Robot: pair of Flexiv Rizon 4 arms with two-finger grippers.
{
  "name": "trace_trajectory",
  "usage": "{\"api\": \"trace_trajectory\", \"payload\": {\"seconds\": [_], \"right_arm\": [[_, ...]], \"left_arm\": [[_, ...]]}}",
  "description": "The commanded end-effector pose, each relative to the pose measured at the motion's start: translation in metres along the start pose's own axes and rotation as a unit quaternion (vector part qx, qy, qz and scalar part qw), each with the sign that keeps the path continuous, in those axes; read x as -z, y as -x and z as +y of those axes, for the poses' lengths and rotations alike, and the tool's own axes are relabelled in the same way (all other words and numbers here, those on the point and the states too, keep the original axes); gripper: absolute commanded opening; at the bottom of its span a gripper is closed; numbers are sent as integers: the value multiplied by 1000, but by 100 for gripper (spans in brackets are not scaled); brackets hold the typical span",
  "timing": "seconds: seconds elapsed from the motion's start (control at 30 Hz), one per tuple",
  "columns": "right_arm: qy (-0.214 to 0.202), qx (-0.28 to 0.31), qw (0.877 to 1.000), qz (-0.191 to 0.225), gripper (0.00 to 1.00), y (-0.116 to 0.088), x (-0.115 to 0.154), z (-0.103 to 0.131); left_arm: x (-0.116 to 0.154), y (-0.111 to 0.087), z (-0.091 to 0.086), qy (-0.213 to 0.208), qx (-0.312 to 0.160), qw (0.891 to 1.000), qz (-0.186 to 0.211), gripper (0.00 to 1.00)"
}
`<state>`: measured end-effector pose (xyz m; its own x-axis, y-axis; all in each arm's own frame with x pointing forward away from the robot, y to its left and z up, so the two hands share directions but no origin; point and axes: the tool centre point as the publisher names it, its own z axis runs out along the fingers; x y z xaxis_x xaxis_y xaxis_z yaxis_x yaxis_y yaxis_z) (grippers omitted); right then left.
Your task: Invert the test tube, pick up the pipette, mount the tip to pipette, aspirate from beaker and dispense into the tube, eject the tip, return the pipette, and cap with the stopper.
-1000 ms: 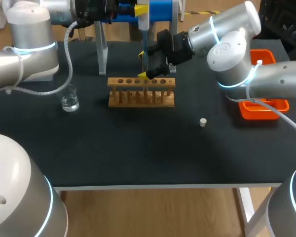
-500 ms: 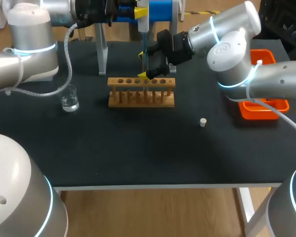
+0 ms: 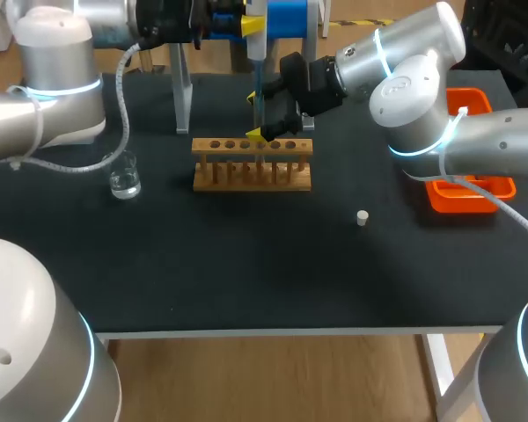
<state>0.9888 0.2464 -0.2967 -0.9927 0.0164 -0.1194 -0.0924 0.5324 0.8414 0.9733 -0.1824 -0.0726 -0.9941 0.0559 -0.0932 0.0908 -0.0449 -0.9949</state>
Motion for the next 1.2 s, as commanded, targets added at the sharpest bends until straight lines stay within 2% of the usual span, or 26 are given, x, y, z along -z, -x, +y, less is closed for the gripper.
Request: {"api": "trace_trajectory", "payload": {"seconds": [0.03,1.2], "right_arm": [[-1,0,1000,0,100,-1,2,1],[-1,0,1000,0,100,-1,2,1]], "left_arm": [[-2,4,3,0,2,1000,4,0],[-1,7,12,1,15,1000,4,0]]}}
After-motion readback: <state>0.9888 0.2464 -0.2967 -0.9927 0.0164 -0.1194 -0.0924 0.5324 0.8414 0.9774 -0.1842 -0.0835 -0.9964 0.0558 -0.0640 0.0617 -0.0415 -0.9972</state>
